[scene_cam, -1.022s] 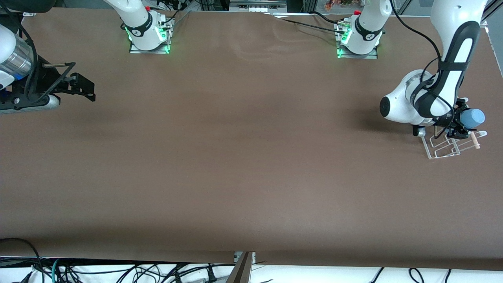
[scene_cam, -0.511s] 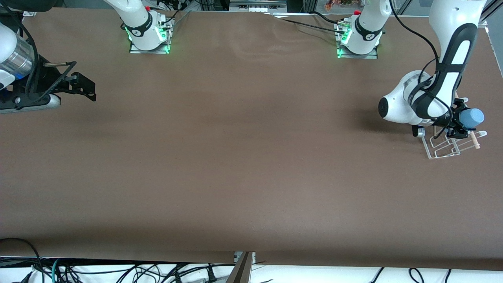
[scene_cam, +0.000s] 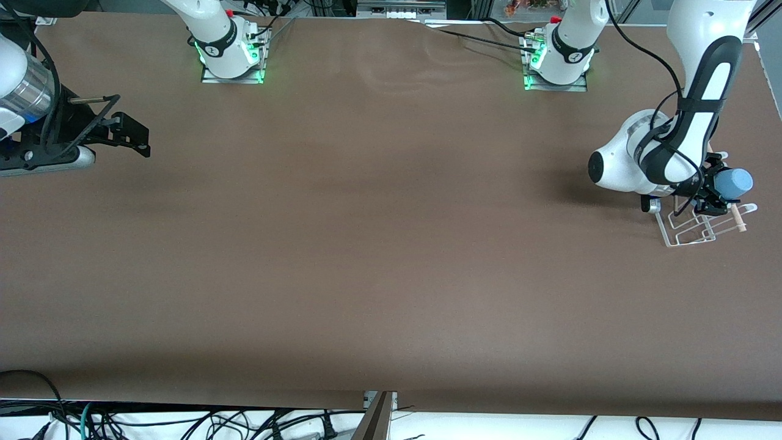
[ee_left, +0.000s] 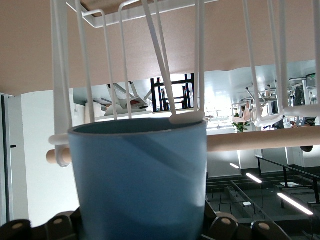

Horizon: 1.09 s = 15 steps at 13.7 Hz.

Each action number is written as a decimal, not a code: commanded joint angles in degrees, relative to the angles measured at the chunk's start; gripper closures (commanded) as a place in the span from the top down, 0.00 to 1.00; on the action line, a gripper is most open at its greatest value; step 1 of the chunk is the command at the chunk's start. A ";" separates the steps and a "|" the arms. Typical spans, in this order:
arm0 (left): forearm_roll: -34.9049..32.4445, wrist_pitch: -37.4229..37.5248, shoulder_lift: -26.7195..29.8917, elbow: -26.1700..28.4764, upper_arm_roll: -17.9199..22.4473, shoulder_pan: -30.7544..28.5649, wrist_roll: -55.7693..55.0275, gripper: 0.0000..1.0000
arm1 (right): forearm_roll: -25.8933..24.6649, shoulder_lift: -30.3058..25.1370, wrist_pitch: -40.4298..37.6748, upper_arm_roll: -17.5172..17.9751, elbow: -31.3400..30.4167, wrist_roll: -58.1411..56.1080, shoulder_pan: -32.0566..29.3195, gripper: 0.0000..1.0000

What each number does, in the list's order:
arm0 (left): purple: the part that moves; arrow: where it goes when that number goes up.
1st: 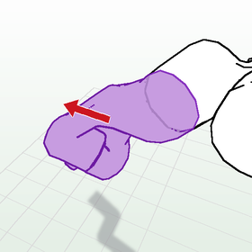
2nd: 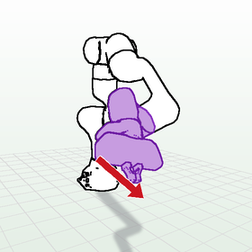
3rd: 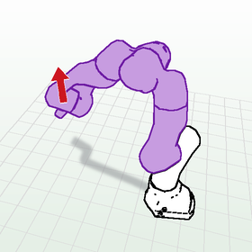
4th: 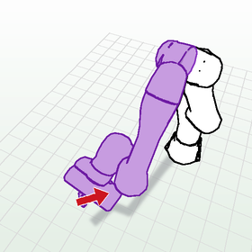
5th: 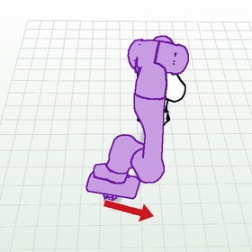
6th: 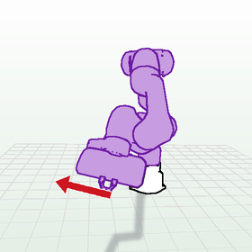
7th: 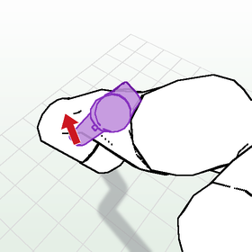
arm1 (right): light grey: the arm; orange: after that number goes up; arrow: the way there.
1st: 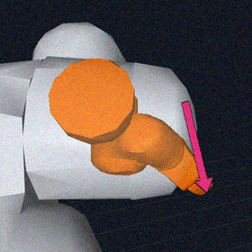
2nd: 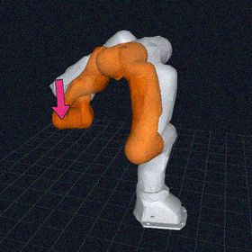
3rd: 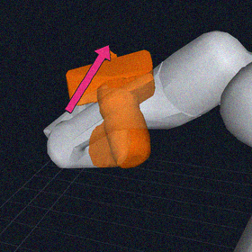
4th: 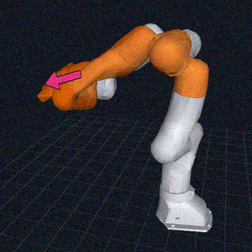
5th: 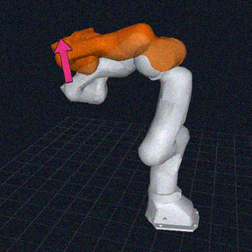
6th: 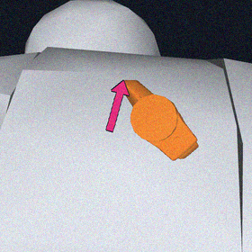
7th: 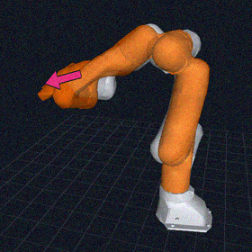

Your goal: Transfer cup to left arm and place on rack

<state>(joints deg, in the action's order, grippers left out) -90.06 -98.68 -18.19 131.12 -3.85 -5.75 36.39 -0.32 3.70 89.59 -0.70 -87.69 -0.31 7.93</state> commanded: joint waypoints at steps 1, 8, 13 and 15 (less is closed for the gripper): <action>0.06 -3.36 -1.41 1.68 -0.28 -0.49 -2.37 0.00 | -0.03 0.43 -0.12 0.26 1.20 0.14 0.07 1.00; 0.41 -3.36 -0.97 3.35 -0.72 -0.40 -2.03 0.00 | -0.03 0.43 -0.12 0.35 1.20 0.14 0.07 1.00; 0.41 -3.79 -2.29 3.35 -0.81 -0.40 -1.14 0.00 | -0.03 0.34 -0.12 0.35 1.20 0.05 0.07 1.00; 0.32 -3.88 -2.64 3.44 -0.72 -0.49 -1.06 0.00 | -0.03 0.43 -0.12 0.35 1.20 0.05 0.07 1.00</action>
<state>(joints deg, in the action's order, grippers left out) -90.07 -98.71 -17.72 132.34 -4.47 -5.63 38.33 -0.32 3.70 89.62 -0.63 -87.66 -0.31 7.99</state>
